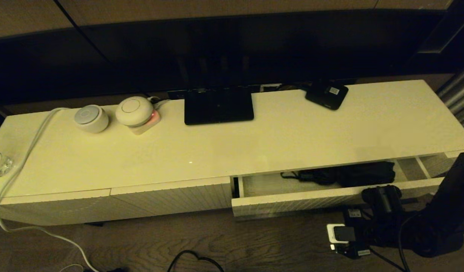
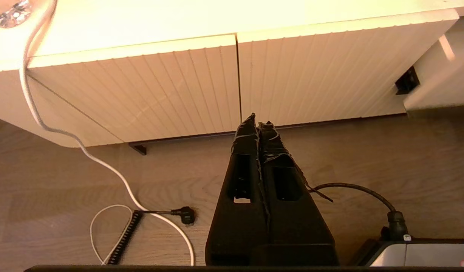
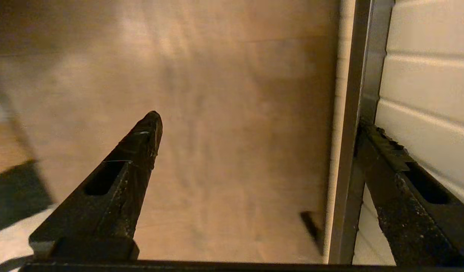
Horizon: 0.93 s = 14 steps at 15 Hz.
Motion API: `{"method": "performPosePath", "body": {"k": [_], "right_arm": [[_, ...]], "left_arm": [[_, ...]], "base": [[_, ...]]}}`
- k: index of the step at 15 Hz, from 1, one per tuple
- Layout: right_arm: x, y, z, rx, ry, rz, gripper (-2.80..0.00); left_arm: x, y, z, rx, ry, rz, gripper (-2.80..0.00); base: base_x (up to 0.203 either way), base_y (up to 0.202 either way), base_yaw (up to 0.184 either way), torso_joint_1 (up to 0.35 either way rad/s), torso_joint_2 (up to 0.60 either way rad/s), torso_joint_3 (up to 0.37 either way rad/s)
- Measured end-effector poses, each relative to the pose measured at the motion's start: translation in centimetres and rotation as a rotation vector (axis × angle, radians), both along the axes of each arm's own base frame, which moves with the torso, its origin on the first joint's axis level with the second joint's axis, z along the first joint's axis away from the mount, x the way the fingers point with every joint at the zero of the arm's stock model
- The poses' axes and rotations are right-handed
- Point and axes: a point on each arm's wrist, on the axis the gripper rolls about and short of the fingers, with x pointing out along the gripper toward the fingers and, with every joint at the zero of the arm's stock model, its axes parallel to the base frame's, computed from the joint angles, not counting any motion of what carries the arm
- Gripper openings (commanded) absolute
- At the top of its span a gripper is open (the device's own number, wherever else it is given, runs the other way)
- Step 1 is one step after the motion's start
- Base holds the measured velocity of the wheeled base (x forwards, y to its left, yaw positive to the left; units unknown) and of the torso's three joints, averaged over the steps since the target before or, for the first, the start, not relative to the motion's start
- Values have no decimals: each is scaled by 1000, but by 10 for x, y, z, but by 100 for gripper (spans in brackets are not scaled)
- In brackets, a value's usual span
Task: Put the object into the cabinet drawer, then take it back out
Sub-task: Open the drawer
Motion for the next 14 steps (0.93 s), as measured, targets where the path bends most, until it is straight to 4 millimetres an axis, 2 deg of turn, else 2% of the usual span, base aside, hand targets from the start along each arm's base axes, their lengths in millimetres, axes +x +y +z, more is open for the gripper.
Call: {"method": "performPosePath", "body": {"k": [4, 6, 14], "right_arm": [[-24, -1, -6, 10, 18, 15, 0], [-33, -2, -3, 12, 25, 17, 0], [-67, -7, 42, 86, -96, 50, 0]], "left_arm": [[0, 0, 0, 0, 0, 0, -280], [0, 0, 0, 0, 0, 0, -280], [0, 0, 0, 0, 0, 0, -280]], "base": [[0, 0, 0, 0, 0, 0], [0, 0, 0, 0, 0, 0], [0, 0, 0, 0, 0, 0]]}}
